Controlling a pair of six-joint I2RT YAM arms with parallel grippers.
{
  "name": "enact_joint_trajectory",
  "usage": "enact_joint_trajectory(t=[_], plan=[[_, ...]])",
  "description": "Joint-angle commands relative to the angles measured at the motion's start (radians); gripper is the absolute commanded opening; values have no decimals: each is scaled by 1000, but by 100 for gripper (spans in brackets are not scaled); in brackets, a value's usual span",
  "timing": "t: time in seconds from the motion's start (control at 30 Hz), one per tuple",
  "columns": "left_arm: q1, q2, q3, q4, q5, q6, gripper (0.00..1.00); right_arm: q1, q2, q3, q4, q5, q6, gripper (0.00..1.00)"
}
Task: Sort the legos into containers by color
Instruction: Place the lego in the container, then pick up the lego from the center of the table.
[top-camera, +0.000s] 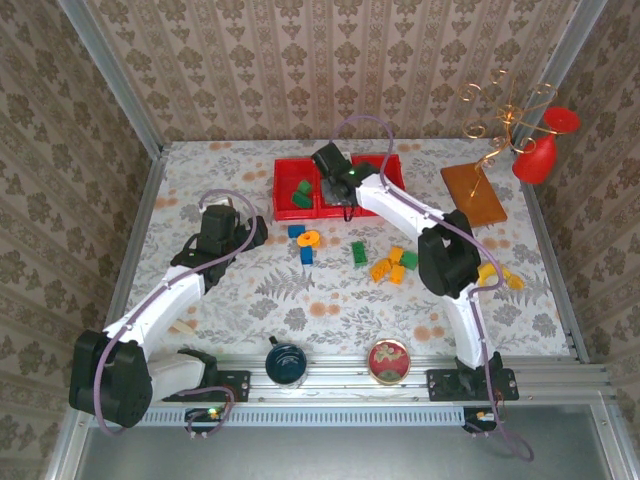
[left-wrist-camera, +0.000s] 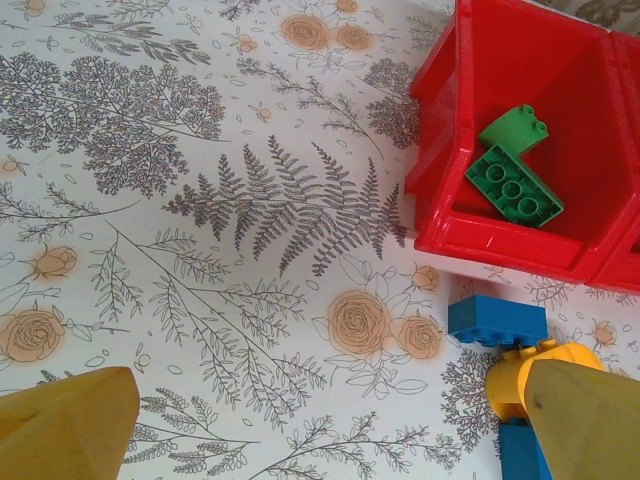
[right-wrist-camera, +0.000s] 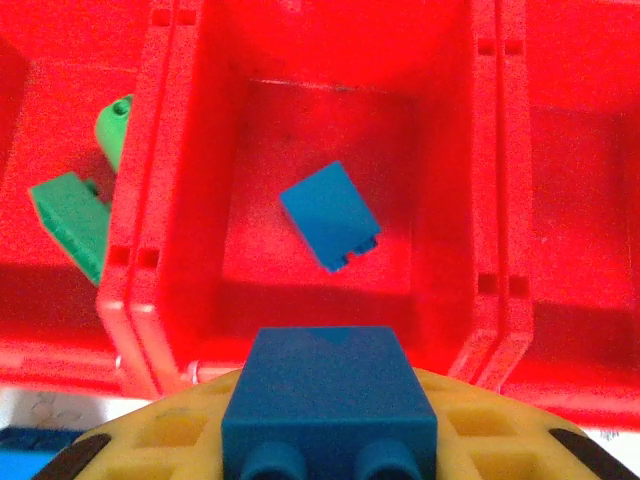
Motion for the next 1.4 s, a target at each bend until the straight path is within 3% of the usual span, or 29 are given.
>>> enact_joint_trajectory(t=[0.0, 0.13, 0.27, 0.4, 0.7, 1.37], plan=[[6, -10, -8, 23, 8, -23, 100, -17, 51, 61, -15, 34, -36, 21], [6, -11, -4, 22, 9, -22, 100, -32, 85, 116, -21, 26, -52, 25], [6, -11, 2, 19, 11, -19, 100, -38, 106, 168, -44, 30, -62, 42], [6, -13, 6, 11, 8, -14, 100, -38, 94, 183, -63, 31, -66, 52], [6, -22, 10, 7, 4, -9, 100, -34, -30, 110, -93, 20, -26, 56], [7, -51, -8, 11, 7, -14, 100, 14, -655, -726, -79, -19, 275, 60]])
